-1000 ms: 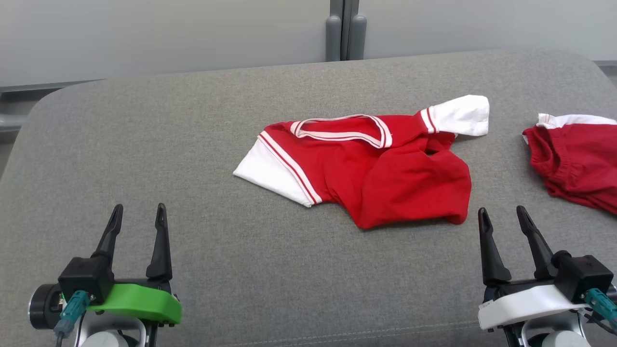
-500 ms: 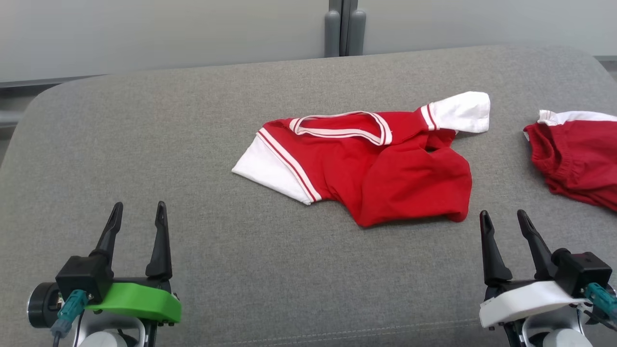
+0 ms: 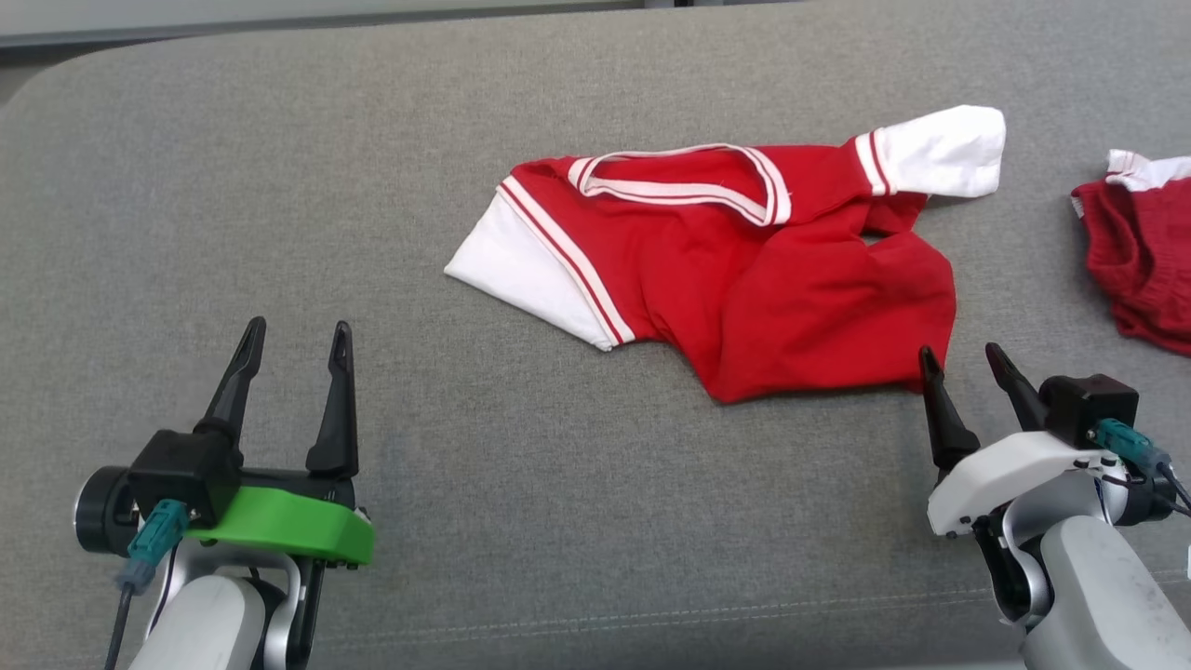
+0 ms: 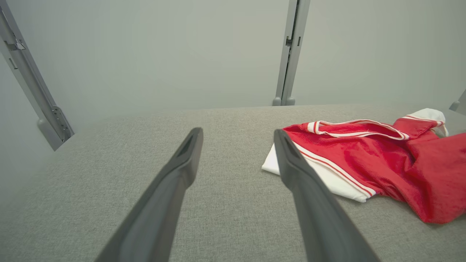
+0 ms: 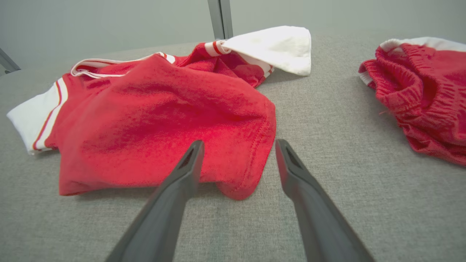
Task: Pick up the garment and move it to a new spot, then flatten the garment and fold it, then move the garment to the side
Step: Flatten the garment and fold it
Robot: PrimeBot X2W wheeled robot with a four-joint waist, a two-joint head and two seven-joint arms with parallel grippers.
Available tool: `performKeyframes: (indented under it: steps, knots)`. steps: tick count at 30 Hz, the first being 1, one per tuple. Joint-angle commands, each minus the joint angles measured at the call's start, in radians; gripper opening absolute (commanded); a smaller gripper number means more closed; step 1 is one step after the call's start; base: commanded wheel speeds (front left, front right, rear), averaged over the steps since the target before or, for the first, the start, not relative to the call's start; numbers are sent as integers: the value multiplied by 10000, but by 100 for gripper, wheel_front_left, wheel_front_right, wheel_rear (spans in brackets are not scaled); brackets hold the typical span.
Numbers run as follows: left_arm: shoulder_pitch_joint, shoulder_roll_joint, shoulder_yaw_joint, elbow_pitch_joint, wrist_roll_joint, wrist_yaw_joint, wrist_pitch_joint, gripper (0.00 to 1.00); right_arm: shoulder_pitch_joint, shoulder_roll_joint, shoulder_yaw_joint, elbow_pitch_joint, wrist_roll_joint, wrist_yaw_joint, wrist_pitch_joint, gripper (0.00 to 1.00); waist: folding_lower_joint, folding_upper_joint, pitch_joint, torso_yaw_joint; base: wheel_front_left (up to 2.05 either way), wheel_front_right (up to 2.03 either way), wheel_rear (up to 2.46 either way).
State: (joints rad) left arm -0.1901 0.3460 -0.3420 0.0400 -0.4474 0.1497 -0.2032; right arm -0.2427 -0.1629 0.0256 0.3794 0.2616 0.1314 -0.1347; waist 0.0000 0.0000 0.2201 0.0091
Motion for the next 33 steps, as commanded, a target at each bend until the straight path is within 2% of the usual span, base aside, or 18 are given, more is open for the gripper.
performKeyframes:
  steps: [1, 9, 10, 11, 12, 13, 17, 22, 28, 33]
  knots:
    - [-246, -36, -25, 102, 39, -72, -67, 100, -392, -121, 117, 450, 180, -13, -113, 100, 0, 0, 594, 260, 0, 0, 0]
    - [-633, -129, -111, 368, 75, -163, -188, 100, -1218, -226, 563, 1992, 693, -14, -173, 100, 0, 0, 927, 299, 0, 0, 0]
    - [-678, -139, -124, 408, 84, -175, -217, 100, -1270, -198, 645, 2184, 772, -14, -102, 88, 0, 0, 951, 288, 0, 0, 0]
    - [-715, -152, -133, 434, 93, -191, -234, 100, -1330, -186, 706, 2308, 827, -14, -161, 44, 0, 0, 969, 276, 0, 0, 0]
    - [-751, -161, -140, 469, 100, -202, -233, 100, -1387, -168, 822, 2387, 887, -13, -227, 29, 0, 0, 988, 258, 0, 0, 0]
    - [-787, -171, -143, 501, 95, -212, -258, 100, -1411, -118, 979, 2499, 1019, -11, -134, 0, 0, 0, 1001, 234, 0, 0, 0]
    - [-885, -249, -212, 626, 76, -262, -317, 100, -1323, -114, 1583, 2389, 1221, -2, -335, 0, 0, 0, 1015, 166, 0, 0, 0]
    - [-931, -304, -250, 777, 45, -298, -368, 100, -981, 114, 2706, 1121, 1372, -5, -303, 0, 0, 0, 946, 115, 0, 0, 0]
    - [-963, -360, -292, 862, 10, -331, -426, 100, -615, 489, 4560, -1004, 1920, -7, 683, 0, 0, 0, 901, 148, 0, 0, 0]
    - [-1082, -520, -377, 1027, -30, -425, -463, 100, -1236, 511, 6217, -1793, 2685, -7, 1326, 0, 0, 0, 886, 491, 0, 0, 0]
